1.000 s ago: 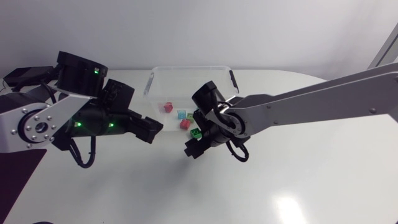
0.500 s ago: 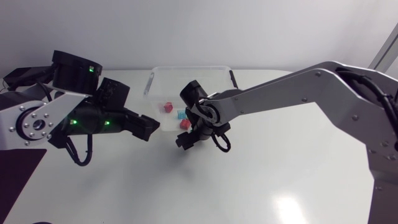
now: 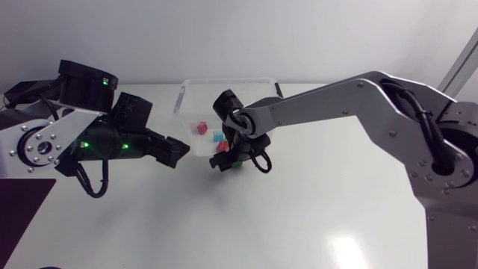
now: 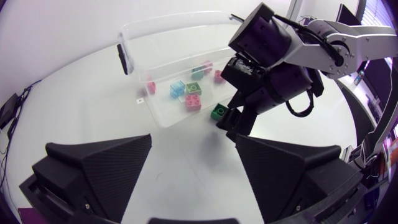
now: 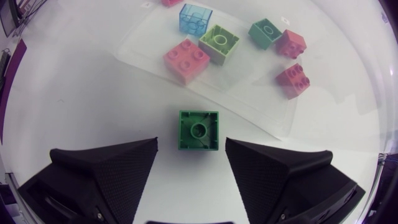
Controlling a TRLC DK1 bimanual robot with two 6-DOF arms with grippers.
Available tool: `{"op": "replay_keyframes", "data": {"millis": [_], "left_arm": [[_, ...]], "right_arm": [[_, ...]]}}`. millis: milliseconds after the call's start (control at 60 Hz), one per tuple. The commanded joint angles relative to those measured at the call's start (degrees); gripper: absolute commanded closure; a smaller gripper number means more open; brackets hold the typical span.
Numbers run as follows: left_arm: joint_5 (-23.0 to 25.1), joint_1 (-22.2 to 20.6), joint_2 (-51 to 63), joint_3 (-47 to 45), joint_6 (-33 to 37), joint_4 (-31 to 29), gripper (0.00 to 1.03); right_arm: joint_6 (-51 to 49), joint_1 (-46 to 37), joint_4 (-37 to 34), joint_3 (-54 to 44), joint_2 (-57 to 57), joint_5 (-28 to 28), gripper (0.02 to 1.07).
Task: Place the duplo bricks in the container
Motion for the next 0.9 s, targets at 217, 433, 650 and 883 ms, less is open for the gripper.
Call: {"op": "replay_keyframes", "data": {"millis": [217,433,650,883], "left_arm": [[1.8,0.9,0.3,-0.5,1.0,0.2,0.09],[2.0,0.9,-0.3,-1.0,1.0,0.2,0.09],[2.1,0.6,-0.4,-1.6,0.8,0.2,0.09],[2.0,0.5,-2.0,-1.9,0.7,-0.6,0.09]], "right_arm": [[2.5,-0.4,-3.2,4.5,3.8,0.2,0.53],[2.9,-0.4,-5.0,5.8,4.7,0.3,0.57],[3.0,-0.6,-4.7,4.8,4.7,0.3,0.69],[2.2,0.5,-1.2,-7.8,-6.8,0.3,0.71]]}}
